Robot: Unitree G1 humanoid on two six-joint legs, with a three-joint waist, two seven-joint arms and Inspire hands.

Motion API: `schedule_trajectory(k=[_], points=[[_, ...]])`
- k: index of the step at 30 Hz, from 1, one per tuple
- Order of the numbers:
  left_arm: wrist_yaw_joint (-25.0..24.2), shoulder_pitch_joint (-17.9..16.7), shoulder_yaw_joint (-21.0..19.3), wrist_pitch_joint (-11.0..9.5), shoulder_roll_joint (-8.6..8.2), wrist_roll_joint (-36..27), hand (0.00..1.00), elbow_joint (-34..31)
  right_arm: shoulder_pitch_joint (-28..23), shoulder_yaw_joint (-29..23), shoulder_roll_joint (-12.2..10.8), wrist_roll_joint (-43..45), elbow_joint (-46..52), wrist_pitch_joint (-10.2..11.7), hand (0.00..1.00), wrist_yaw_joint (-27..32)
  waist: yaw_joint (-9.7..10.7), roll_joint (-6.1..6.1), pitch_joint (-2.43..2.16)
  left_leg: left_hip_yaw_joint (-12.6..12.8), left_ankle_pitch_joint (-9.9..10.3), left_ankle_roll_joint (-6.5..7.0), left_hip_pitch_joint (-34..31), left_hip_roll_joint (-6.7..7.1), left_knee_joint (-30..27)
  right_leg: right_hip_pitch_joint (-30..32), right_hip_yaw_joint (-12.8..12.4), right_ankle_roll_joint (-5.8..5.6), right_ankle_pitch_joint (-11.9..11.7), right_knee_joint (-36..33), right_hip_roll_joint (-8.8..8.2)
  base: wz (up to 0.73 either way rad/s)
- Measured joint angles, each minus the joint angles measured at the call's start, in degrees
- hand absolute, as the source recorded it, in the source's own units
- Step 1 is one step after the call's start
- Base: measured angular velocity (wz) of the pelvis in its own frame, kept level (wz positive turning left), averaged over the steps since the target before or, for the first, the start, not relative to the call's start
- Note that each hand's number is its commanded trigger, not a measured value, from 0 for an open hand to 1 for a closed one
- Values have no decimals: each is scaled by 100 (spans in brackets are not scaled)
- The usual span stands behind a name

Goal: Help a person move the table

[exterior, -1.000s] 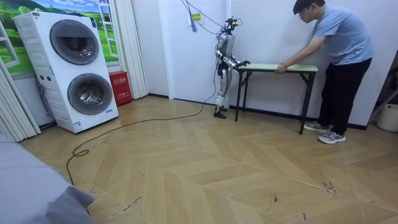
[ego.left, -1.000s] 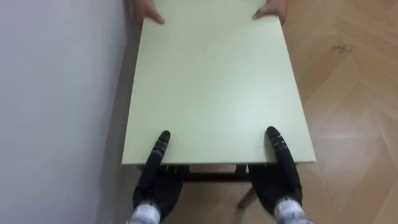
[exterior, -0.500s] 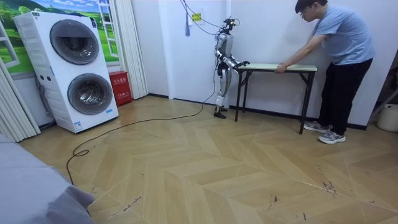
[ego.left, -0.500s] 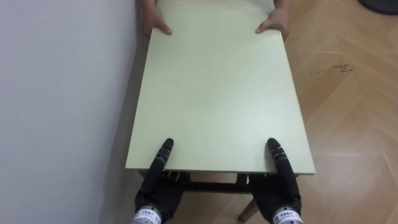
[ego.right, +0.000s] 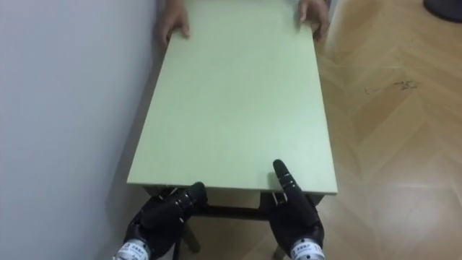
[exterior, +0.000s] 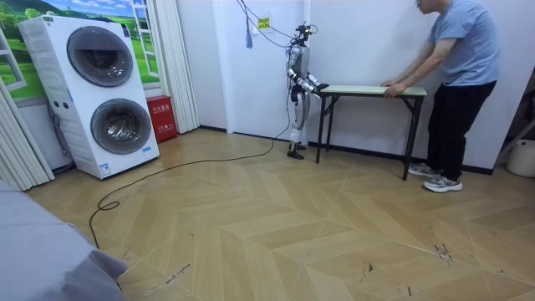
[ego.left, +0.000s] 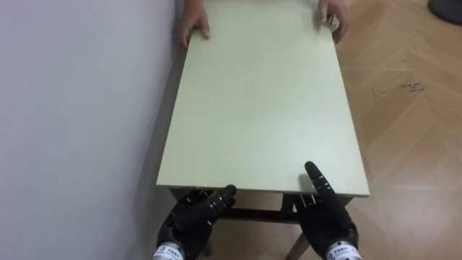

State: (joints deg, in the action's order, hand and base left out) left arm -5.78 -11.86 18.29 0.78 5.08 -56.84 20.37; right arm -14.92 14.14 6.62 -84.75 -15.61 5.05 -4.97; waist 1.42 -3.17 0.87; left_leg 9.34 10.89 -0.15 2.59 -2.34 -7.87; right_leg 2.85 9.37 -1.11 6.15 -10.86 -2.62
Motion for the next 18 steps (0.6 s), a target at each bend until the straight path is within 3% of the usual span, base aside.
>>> schedule_trajectory(k=[5,10,18], points=[[-8,-3,0,17,4,140,0,-1,-1,13,21,10,0,-19,0,-52,-9,31,10,12,-2,0,4,0,-7,6,-10,5,4,8,1,0],[-28,-6,9,18,42,144,0,-1,-36,45,23,11,0,-59,0,-105,-10,158,13,15,-2,0,17,0,-31,7,-12,4,8,21,-2,0],[-120,-21,11,20,50,160,0,0,-36,41,35,253,-4,-89,0,-153,-13,190,16,22,-2,0,10,0,-32,11,-7,9,23,25,-3,0]])
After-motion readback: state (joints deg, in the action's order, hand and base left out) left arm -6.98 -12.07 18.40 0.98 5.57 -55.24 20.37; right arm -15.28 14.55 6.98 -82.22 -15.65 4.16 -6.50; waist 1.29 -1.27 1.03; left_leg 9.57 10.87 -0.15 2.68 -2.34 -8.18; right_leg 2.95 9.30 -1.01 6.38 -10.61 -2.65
